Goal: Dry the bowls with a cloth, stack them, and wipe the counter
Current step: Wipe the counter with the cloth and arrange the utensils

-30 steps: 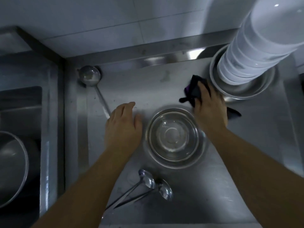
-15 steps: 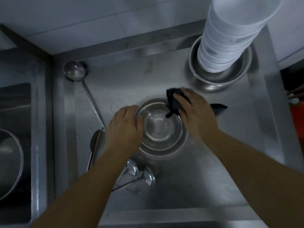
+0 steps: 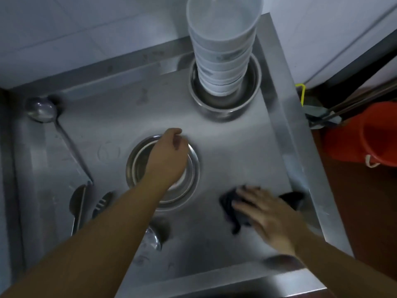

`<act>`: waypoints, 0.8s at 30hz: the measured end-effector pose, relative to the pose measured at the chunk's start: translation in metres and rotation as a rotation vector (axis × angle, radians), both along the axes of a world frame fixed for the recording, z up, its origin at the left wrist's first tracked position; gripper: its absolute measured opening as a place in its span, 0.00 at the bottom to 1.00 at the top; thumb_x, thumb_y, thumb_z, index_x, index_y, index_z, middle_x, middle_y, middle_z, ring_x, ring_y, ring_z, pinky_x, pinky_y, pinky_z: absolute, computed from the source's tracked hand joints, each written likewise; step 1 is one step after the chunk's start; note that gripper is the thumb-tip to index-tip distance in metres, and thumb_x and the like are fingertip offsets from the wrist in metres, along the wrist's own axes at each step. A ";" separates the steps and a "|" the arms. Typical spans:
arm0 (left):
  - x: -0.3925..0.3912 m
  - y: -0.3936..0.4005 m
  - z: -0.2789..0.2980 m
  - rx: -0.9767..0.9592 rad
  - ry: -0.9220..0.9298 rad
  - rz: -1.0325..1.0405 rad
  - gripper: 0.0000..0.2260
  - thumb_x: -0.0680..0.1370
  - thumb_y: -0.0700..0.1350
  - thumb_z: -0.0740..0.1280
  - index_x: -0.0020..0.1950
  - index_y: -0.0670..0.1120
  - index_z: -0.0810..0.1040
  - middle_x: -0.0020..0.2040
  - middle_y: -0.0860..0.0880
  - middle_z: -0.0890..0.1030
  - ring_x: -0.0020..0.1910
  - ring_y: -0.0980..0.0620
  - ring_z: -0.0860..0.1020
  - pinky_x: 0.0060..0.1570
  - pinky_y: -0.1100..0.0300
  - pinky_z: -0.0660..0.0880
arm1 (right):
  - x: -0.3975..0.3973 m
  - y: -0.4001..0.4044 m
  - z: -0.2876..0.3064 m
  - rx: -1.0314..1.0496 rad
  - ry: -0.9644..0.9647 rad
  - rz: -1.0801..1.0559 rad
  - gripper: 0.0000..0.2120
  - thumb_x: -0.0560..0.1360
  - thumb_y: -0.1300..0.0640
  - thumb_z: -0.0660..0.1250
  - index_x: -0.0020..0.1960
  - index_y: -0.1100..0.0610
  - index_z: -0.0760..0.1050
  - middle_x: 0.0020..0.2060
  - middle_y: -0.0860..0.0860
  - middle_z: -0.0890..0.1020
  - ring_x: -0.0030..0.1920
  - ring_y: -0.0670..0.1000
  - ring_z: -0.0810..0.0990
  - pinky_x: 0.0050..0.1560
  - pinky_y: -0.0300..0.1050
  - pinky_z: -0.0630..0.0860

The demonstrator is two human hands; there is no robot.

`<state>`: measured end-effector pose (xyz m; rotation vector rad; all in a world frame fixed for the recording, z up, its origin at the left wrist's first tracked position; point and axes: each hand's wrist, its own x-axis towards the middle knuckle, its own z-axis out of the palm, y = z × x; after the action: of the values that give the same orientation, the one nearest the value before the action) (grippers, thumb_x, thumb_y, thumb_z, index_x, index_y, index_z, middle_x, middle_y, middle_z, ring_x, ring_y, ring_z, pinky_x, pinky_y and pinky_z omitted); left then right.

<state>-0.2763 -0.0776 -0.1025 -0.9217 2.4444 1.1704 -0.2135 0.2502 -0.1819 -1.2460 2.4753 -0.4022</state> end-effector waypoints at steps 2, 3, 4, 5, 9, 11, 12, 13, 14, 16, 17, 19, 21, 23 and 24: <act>-0.026 0.009 -0.005 0.102 0.015 0.111 0.14 0.82 0.56 0.65 0.67 0.58 0.77 0.48 0.60 0.83 0.42 0.59 0.83 0.42 0.61 0.76 | -0.034 -0.022 0.002 0.002 0.022 -0.352 0.28 0.80 0.50 0.60 0.81 0.48 0.65 0.81 0.52 0.65 0.80 0.57 0.65 0.76 0.62 0.67; -0.041 0.014 -0.008 0.176 0.021 0.195 0.13 0.82 0.55 0.66 0.66 0.56 0.78 0.48 0.58 0.84 0.43 0.57 0.84 0.44 0.58 0.80 | -0.048 -0.035 0.004 0.023 0.036 -0.489 0.28 0.81 0.50 0.58 0.81 0.50 0.65 0.81 0.54 0.66 0.80 0.58 0.65 0.76 0.62 0.67; -0.057 0.019 -0.012 0.282 0.023 0.296 0.12 0.82 0.53 0.67 0.63 0.52 0.79 0.48 0.53 0.85 0.44 0.52 0.85 0.50 0.53 0.84 | -0.058 -0.046 0.006 0.043 0.046 -0.580 0.28 0.81 0.50 0.56 0.81 0.50 0.64 0.81 0.54 0.66 0.80 0.58 0.65 0.77 0.62 0.66; -0.072 0.024 -0.016 0.400 0.028 0.396 0.09 0.82 0.50 0.68 0.60 0.48 0.79 0.48 0.49 0.85 0.45 0.49 0.84 0.55 0.49 0.84 | -0.065 -0.056 0.006 0.051 0.053 -0.631 0.28 0.82 0.49 0.55 0.81 0.50 0.64 0.81 0.54 0.66 0.80 0.58 0.64 0.79 0.61 0.64; -0.109 0.038 -0.024 0.683 0.094 0.609 0.08 0.83 0.41 0.68 0.61 0.39 0.78 0.55 0.44 0.83 0.46 0.51 0.84 0.50 0.56 0.85 | -0.071 -0.068 0.004 0.035 0.070 -0.666 0.28 0.82 0.49 0.53 0.81 0.51 0.65 0.81 0.55 0.66 0.81 0.57 0.62 0.80 0.61 0.61; -0.116 0.040 -0.023 0.749 0.120 0.700 0.07 0.82 0.39 0.71 0.58 0.40 0.78 0.58 0.41 0.83 0.49 0.47 0.86 0.48 0.54 0.86 | -0.070 -0.066 0.004 0.043 0.064 -0.658 0.28 0.82 0.49 0.53 0.82 0.51 0.64 0.81 0.55 0.66 0.82 0.57 0.62 0.80 0.61 0.60; -0.119 0.040 -0.022 0.760 0.125 0.727 0.05 0.81 0.37 0.70 0.56 0.40 0.77 0.59 0.39 0.83 0.50 0.45 0.86 0.47 0.53 0.87 | -0.070 -0.065 0.005 0.049 0.060 -0.654 0.28 0.82 0.48 0.52 0.82 0.51 0.64 0.81 0.54 0.66 0.82 0.57 0.62 0.81 0.60 0.60; -0.121 0.040 -0.021 0.753 0.126 0.742 0.05 0.81 0.35 0.69 0.56 0.40 0.77 0.60 0.37 0.82 0.51 0.43 0.86 0.47 0.51 0.87 | -0.071 -0.065 0.005 0.052 0.057 -0.651 0.28 0.82 0.48 0.52 0.82 0.50 0.63 0.81 0.54 0.65 0.82 0.57 0.61 0.81 0.60 0.60; -0.122 0.039 -0.020 0.731 0.125 0.746 0.07 0.81 0.33 0.68 0.58 0.39 0.76 0.61 0.37 0.81 0.52 0.42 0.85 0.47 0.49 0.87 | -0.071 -0.065 0.006 0.052 0.053 -0.651 0.28 0.82 0.48 0.51 0.82 0.50 0.63 0.81 0.54 0.65 0.82 0.56 0.61 0.81 0.60 0.59; -0.124 0.035 -0.019 0.682 0.118 0.733 0.09 0.81 0.32 0.68 0.60 0.37 0.75 0.62 0.35 0.79 0.55 0.39 0.85 0.48 0.47 0.87 | -0.071 -0.064 0.007 0.054 0.054 -0.657 0.28 0.82 0.48 0.52 0.82 0.50 0.63 0.81 0.54 0.65 0.82 0.56 0.61 0.81 0.59 0.59; -0.123 0.031 -0.018 0.660 0.112 0.721 0.09 0.81 0.32 0.68 0.60 0.38 0.75 0.62 0.35 0.79 0.56 0.38 0.85 0.48 0.46 0.87 | -0.070 -0.064 0.007 0.054 0.060 -0.660 0.28 0.82 0.48 0.52 0.82 0.50 0.64 0.81 0.54 0.65 0.82 0.56 0.61 0.81 0.59 0.60; -0.120 0.019 -0.018 0.624 0.096 0.696 0.08 0.80 0.32 0.68 0.58 0.39 0.74 0.62 0.35 0.79 0.55 0.37 0.84 0.47 0.46 0.87 | -0.070 -0.064 0.007 0.053 0.071 -0.663 0.28 0.82 0.48 0.53 0.82 0.51 0.64 0.81 0.54 0.66 0.82 0.57 0.62 0.80 0.60 0.61; -0.115 0.004 -0.020 0.573 0.089 0.668 0.07 0.79 0.31 0.69 0.54 0.39 0.73 0.60 0.35 0.79 0.54 0.37 0.85 0.44 0.49 0.87 | -0.071 -0.065 0.008 0.055 0.081 -0.661 0.28 0.82 0.49 0.53 0.81 0.51 0.65 0.81 0.55 0.67 0.81 0.58 0.63 0.80 0.61 0.62; -0.106 -0.013 -0.023 0.505 0.093 0.632 0.07 0.79 0.31 0.69 0.50 0.39 0.73 0.58 0.34 0.79 0.53 0.37 0.85 0.42 0.52 0.86 | -0.071 -0.066 0.008 0.062 0.098 -0.661 0.28 0.82 0.49 0.53 0.81 0.52 0.66 0.80 0.55 0.68 0.81 0.58 0.64 0.79 0.61 0.63; -0.101 -0.022 -0.024 0.471 0.094 0.618 0.06 0.78 0.32 0.70 0.49 0.40 0.74 0.56 0.33 0.80 0.52 0.37 0.86 0.41 0.52 0.86 | -0.071 -0.067 0.009 0.068 0.104 -0.659 0.28 0.82 0.48 0.53 0.81 0.52 0.66 0.80 0.55 0.68 0.81 0.58 0.65 0.79 0.61 0.64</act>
<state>-0.3770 -0.0994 -0.1269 -1.5281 1.8342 1.9131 -0.2845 0.1837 -0.1733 -0.4002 2.9165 -0.4087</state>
